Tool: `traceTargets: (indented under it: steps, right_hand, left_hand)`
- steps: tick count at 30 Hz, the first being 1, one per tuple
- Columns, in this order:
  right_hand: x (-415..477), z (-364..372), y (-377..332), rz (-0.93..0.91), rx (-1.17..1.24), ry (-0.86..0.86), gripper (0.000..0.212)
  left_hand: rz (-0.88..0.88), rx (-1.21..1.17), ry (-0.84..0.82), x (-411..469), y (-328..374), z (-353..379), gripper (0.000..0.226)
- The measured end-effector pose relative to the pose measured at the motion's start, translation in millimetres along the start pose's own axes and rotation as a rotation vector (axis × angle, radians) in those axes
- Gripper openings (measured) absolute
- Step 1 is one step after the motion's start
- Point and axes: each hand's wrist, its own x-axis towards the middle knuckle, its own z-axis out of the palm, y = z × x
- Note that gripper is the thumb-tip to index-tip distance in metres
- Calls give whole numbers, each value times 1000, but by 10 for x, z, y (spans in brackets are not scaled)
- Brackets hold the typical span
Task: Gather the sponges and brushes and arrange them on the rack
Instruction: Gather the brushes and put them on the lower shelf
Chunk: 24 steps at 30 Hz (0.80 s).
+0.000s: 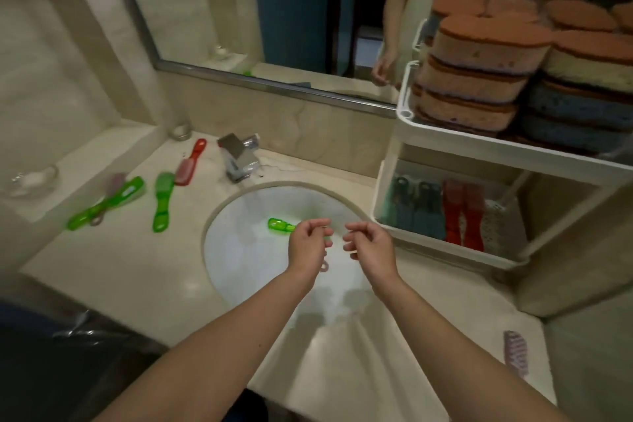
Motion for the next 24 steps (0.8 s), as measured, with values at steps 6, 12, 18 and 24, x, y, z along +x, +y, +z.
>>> traceTargets:
  steps: [6, 12, 18, 24]
  right_hand:
    - [89, 777, -203, 26, 27, -142, 21]
    - [293, 1639, -307, 45, -44, -231, 22]
    - [546, 2584, -433, 51, -66, -306, 21]
    - [920, 3462, -451, -10, -135, -334, 20]
  left_hand:
    - [7, -35, 144, 314, 66, -752, 27]
    - [4, -59, 256, 783, 167, -1514, 25]
    - [-12, -44, 338, 1382, 236, -2331, 23]
    - [10, 52, 355, 1966, 291, -3050, 18]
